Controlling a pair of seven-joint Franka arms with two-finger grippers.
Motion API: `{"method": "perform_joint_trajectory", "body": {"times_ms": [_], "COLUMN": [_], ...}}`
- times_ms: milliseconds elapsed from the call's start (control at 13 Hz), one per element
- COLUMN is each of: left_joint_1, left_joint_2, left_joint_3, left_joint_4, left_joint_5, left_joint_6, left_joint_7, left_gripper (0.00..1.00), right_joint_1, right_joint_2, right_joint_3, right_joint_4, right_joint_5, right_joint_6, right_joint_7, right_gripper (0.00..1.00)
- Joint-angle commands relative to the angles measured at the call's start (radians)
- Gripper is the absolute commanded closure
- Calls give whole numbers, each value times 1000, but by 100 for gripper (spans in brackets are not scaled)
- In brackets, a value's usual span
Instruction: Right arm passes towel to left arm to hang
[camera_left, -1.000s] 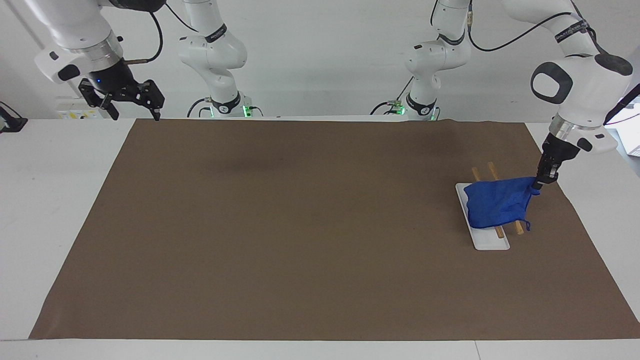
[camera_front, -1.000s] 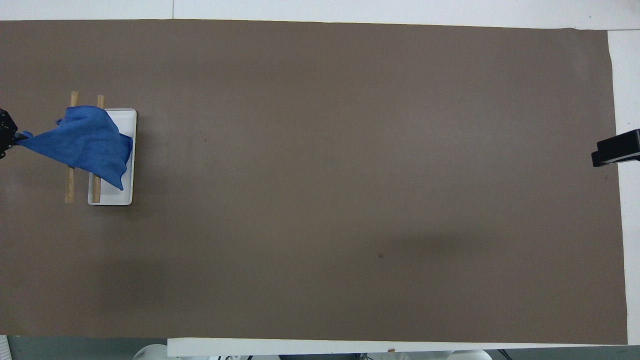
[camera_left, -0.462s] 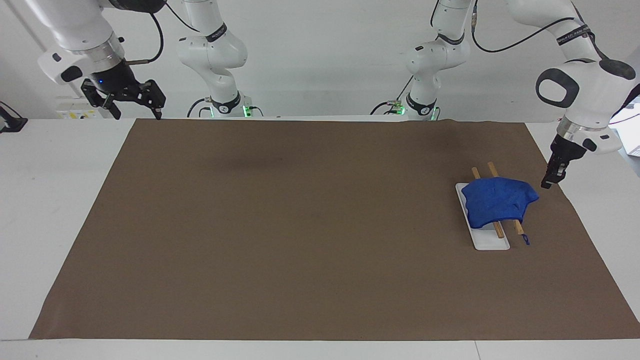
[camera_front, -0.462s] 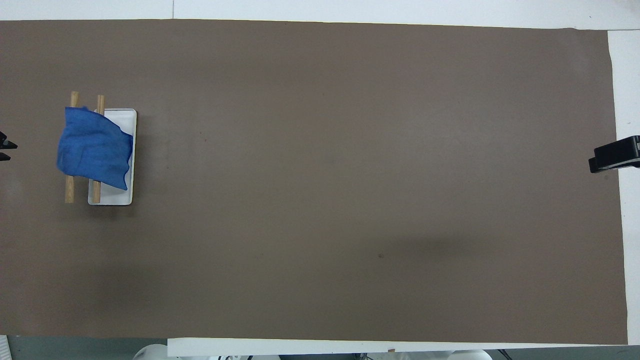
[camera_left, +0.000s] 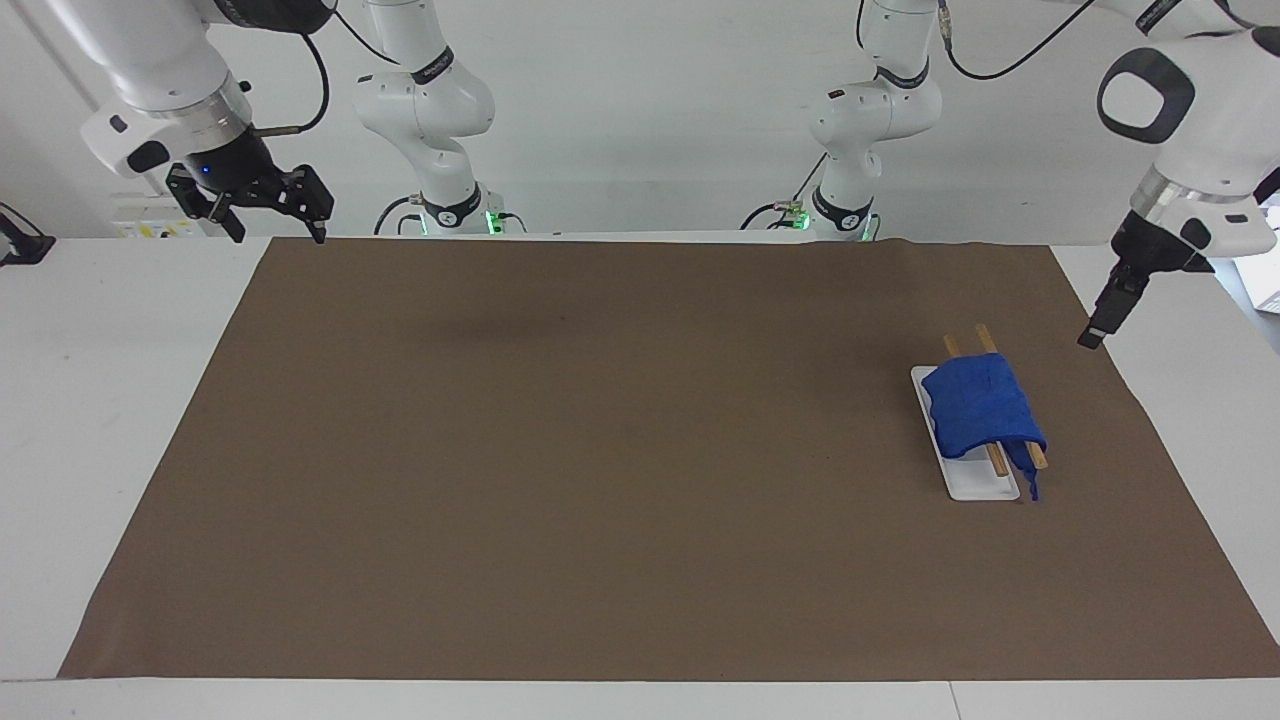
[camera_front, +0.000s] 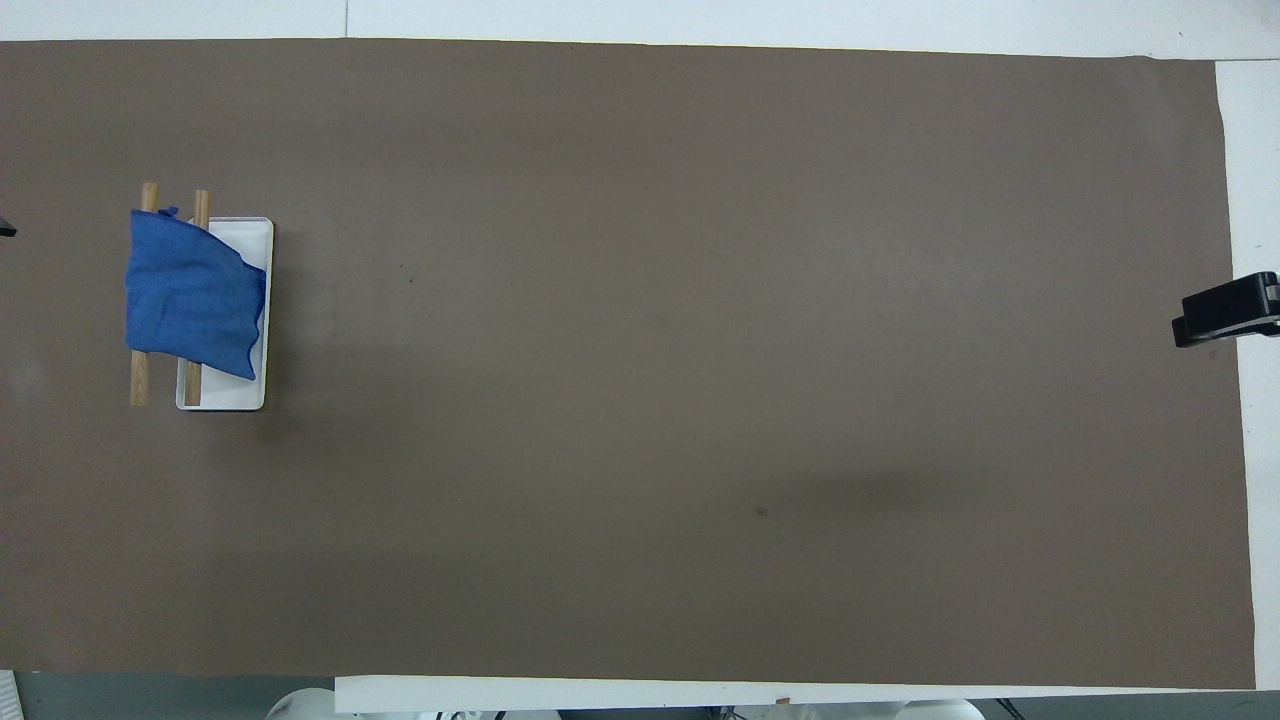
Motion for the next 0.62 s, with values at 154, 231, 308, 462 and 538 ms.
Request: {"method": "perform_joint_trajectory", "body": {"times_ms": [154,231,308,462,538], "left_joint_1": [-31,-32,-41,-92,-112], "left_joint_2": [70,103,144,208,208], "left_joint_3": [5,4,1,-4,-2], "left_joint_4": [205,268,352,469,472], "left_joint_5": [16,18,19,53,61], "left_joint_6": [-308,-360,-411,-489,-499], "left_joint_7": [388,448,502,540,572], "left_gripper": [0,0,0,0,0], "right_joint_1": [4,4,4,4,4], "right_joint_2": [-16,-18,-16,-16,-18], "right_joint_3": [-5,-5,-5,-5,-5], "right_joint_4": [-21,-21,-21,-21,-21], "right_joint_5": [7,7,8,7,7], "right_joint_6": [-3,-3,-3,-3,-3], "right_joint_7": [5,5,5,5,5], "right_gripper": [0,0,0,0,0]}}
